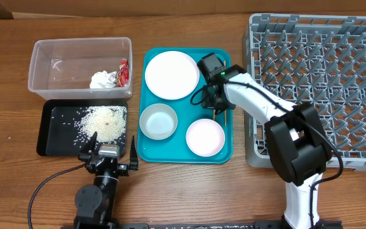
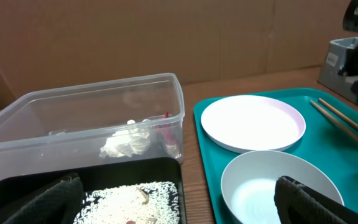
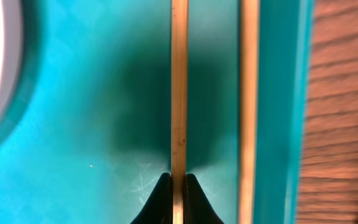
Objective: Sort waste into correct bins and load items into the dishwasher
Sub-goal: 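Carry the chopstick into the dish rack and release it, then move the right gripper back to the remaining chopstick and grasp it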
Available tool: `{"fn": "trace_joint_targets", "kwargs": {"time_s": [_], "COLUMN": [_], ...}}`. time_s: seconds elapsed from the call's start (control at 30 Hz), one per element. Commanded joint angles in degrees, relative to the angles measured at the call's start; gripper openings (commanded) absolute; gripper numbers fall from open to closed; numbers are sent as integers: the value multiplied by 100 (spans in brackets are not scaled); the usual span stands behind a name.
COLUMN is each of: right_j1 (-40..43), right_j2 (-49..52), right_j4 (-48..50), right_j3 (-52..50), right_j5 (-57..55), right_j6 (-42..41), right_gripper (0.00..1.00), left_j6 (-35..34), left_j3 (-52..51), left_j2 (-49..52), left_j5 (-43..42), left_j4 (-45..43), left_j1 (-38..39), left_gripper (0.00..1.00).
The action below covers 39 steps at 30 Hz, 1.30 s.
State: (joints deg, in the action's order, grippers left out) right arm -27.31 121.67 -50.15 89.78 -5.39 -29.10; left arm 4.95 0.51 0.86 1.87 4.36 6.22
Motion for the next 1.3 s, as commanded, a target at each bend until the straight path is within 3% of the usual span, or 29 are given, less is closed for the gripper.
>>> {"fn": "trace_joint_targets", "kwargs": {"time_s": [0.0,0.33,0.4,0.6,0.77,0.97,1.03,1.07,1.1,1.2,1.27], "right_j1": [116,793,1213,1884,1937,1917,1912,1910,1891,1816,1711], "right_j2": [-667,-2028,-1991,-1786,-1749,-1749,-1749,-1751,-1751,-1788,-1869], "right_j4": [-26,-96,-59,-59,-188,-428,-496,-535,-605,-695,-695], "right_j3": [297,297,286,48,-107,-107,-107,-105,-105,-55,-2], "right_j5": [52,-184,-422,-330,-103,-94,68,247,549,1154,1731], "right_j6": [328,1572,2076,2546,3285,3274,3254,3252,3220,2942,2911], "right_gripper": [4,4,4,4,4,4,14,30,40,44,54], "left_j6": [107,107,107,107,107,107,107,107,107,107,107], "left_j3": [-24,-24,-24,-24,-24,-24,-24,-24,-24,-24,-24], "left_j2": [-50,-50,-50,-50,-50,-42,-26,-26,-26,-24,-22], "left_j5": [-42,-42,-42,-42,-42,-42,-42,-42,-42,-42,-42], "left_j4": [-9,-9,-9,-9,-9,-11,-9,-9,-9,-9,-9], "left_j1": [-42,-42,-42,-42,-42,-42,-42,-42,-42,-42,-42], "left_gripper": [100,100,100,100,100,100,100,100,100,100,100]}}
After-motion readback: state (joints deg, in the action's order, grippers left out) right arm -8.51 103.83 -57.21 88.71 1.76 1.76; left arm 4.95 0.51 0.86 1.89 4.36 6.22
